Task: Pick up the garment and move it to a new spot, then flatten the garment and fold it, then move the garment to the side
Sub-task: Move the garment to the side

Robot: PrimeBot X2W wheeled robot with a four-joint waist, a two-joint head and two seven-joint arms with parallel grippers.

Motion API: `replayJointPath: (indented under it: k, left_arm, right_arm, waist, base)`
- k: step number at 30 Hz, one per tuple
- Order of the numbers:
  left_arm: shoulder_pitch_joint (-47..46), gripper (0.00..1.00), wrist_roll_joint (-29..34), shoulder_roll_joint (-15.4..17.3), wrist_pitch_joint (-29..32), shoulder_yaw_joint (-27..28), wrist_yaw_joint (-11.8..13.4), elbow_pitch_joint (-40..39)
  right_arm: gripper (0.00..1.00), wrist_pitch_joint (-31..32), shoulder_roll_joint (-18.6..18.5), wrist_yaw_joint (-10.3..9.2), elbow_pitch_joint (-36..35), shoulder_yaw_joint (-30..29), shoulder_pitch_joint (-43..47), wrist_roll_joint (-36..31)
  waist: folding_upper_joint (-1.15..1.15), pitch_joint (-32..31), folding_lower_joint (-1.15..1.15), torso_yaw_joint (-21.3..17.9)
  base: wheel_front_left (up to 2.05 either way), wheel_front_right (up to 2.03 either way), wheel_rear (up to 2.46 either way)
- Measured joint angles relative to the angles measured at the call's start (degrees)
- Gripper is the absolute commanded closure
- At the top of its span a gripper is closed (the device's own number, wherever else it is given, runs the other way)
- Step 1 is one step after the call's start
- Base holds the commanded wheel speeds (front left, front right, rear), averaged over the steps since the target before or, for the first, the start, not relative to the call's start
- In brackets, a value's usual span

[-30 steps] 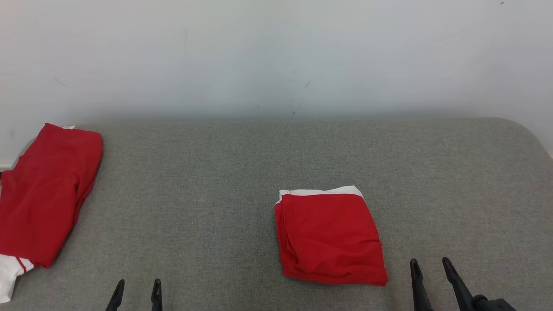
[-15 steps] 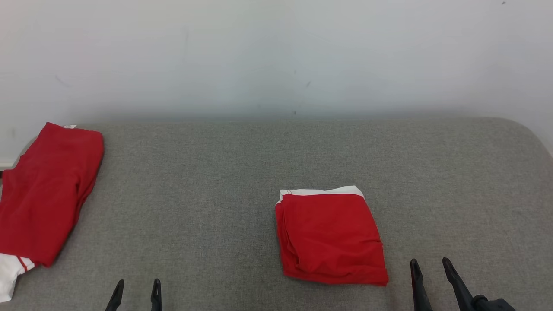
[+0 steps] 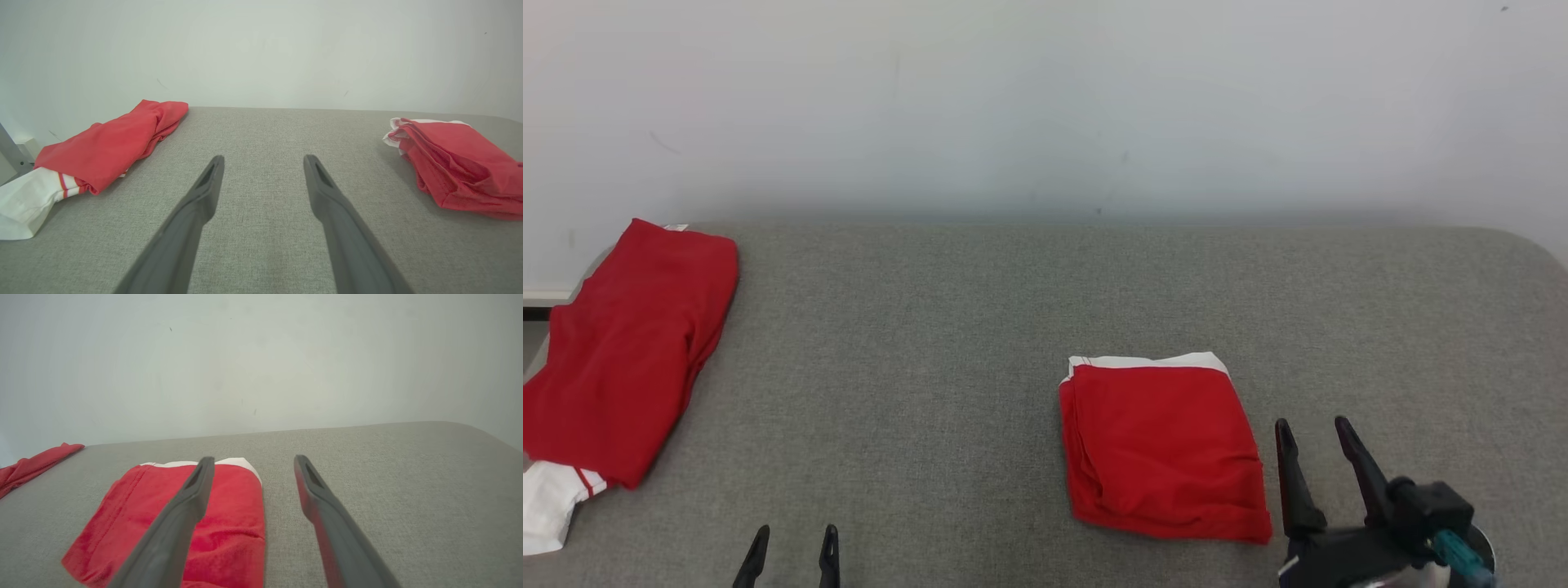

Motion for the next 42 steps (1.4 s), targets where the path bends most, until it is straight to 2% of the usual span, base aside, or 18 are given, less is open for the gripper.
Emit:
replayJointPath:
  k: [14,18,24,25,26,27,33,42]
  left_arm:
    - [-1.93,0.00,-0.35,0.22,0.00,-1.62,0.00,0.26]
    - [-2.43,0.00,-0.38,0.21,0.00,-1.49,0.00,0.29]
    - [-2.73,0.00,-0.40,0.16,0.00,-1.37,0.00,0.43]
    - [-2.87,0.00,-0.43,0.16,0.00,-1.35,0.00,0.45]
    - [-3.02,0.00,-0.47,0.15,0.00,-1.34,0.00,0.49]
    - [-3.11,0.00,-0.47,0.13,0.00,-1.32,0.00,0.53]
    - [-3.14,0.00,-0.56,-0.08,0.00,-1.19,0.00,0.53]
    - [-4.03,0.00,-1.22,-0.57,0.00,-0.65,0.00,-0.82]
  right_arm:
    - [0.00,0.77,-0.93,0.00,37.43,-1.87,-22.26,-2.54]
    - [0.00,0.66,-1.13,0.00,44.18,-2.45,-24.97,-2.23]
    - [0.00,0.31,-0.27,0.00,49.19,-1.26,-26.59,0.79]
    - [0.50,0.31,-0.24,0.00,49.97,-0.55,-26.90,1.47]
    - [0.93,0.42,-0.22,0.00,50.52,0.32,-27.10,1.88]
    - [1.00,0.41,-0.14,0.00,50.87,1.04,-27.18,2.32]
    - [1.00,0.16,-0.10,0.00,50.97,4.67,-27.69,3.94]
    - [1.00,0.14,-7.68,0.00,47.78,12.24,-33.87,0.36]
  waist:
    - [0.00,2.34,0.00,4.29]
    - [0.00,3.45,0.01,5.36]
    - [0.00,4.27,0.00,6.17]
    - [0.00,4.30,0.00,6.25]
    - [0.00,4.27,0.00,6.28]
    - [0.00,4.21,0.00,6.28]
    - [0.00,4.06,0.00,5.67]
    - [0.00,6.34,0.00,2.49]
  base:
    - [0.00,0.00,0.00]
    - [0.00,0.00,0.00]
    - [0.00,0.00,0.00]
    - [0.00,0.00,0.00]
    - [0.00,0.00,0.00]
    - [0.00,0.00,0.00]
    - [0.00,0.00,0.00]
    - [0.00,0.00,0.00]
